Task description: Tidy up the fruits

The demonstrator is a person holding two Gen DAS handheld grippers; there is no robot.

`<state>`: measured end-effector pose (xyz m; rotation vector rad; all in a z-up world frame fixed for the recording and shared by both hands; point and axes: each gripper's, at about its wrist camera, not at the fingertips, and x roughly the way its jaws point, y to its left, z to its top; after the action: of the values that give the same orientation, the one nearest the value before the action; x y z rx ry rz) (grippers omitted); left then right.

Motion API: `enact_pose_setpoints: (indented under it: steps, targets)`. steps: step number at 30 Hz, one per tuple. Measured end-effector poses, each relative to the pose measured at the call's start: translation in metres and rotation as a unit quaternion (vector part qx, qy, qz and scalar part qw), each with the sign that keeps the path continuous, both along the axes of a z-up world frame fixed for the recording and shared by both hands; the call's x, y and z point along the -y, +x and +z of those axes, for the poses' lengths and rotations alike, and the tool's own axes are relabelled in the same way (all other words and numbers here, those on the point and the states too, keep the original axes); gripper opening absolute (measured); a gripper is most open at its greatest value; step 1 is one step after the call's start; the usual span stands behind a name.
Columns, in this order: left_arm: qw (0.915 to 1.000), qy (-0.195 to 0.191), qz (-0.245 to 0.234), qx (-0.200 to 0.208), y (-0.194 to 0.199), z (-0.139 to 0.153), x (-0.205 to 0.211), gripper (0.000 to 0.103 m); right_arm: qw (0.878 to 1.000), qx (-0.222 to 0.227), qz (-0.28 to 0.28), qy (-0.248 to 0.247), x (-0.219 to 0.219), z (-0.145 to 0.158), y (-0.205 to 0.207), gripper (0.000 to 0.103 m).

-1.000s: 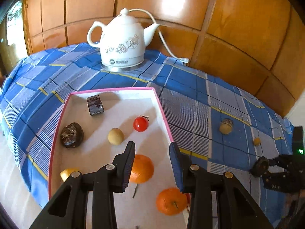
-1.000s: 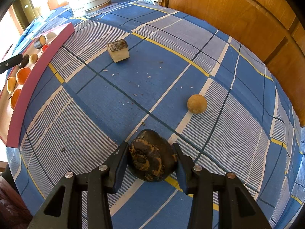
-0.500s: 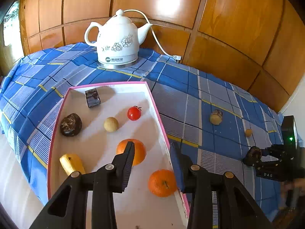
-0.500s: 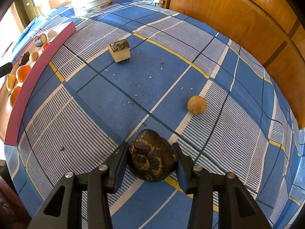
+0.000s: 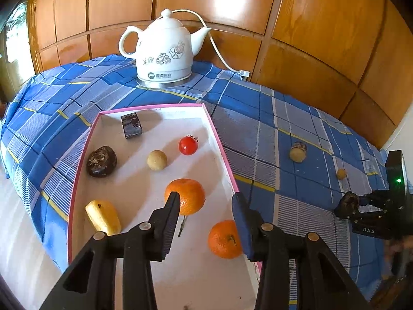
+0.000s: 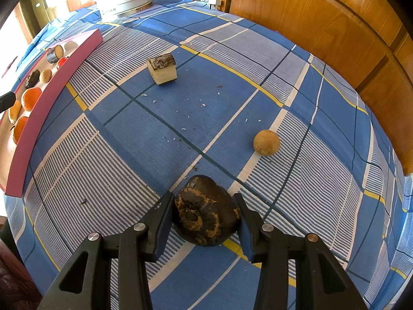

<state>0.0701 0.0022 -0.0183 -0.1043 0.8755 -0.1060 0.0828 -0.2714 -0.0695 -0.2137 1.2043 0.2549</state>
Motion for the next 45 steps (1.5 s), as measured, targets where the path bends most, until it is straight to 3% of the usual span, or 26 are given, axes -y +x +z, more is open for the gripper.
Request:
enact_pose_setpoints:
  steps: [15,23,28,34,38,41,45]
  targets:
    - [0.9999,0.003,0.015,0.001,-0.005,-0.004,-0.013,0.050,1.000,0.005,-0.002,-0.002,-0.002,0.001,-0.002,0.045]
    - [0.9993,0.003,0.034,0.013,-0.015,-0.004,-0.031,0.062,1.000,0.001,-0.016,0.010,0.006,0.001,0.002,0.045]
    - [0.9971,0.017,0.057,0.046,-0.027,-0.001,-0.045,0.085,1.000,0.001,-0.018,0.011,0.010,0.000,0.004,0.045]
    - [0.9943,0.021,0.091,0.052,-0.032,-0.003,-0.063,0.086,1.000,0.003,-0.020,0.009,0.010,-0.001,0.004,0.045]
    - [0.9911,0.044,0.115,0.051,-0.033,-0.006,-0.069,0.087,1.000,0.005,-0.019,0.007,0.007,-0.001,0.000,0.045]
    - [0.9889,0.048,0.124,0.066,-0.037,-0.005,-0.073,0.101,1.000,0.005,-0.019,0.010,0.007,-0.001,0.000,0.045]
    - [0.9875,0.045,0.127,0.083,-0.041,-0.007,-0.078,0.103,1.000,0.010,-0.015,0.011,0.008,-0.001,-0.002,0.045]
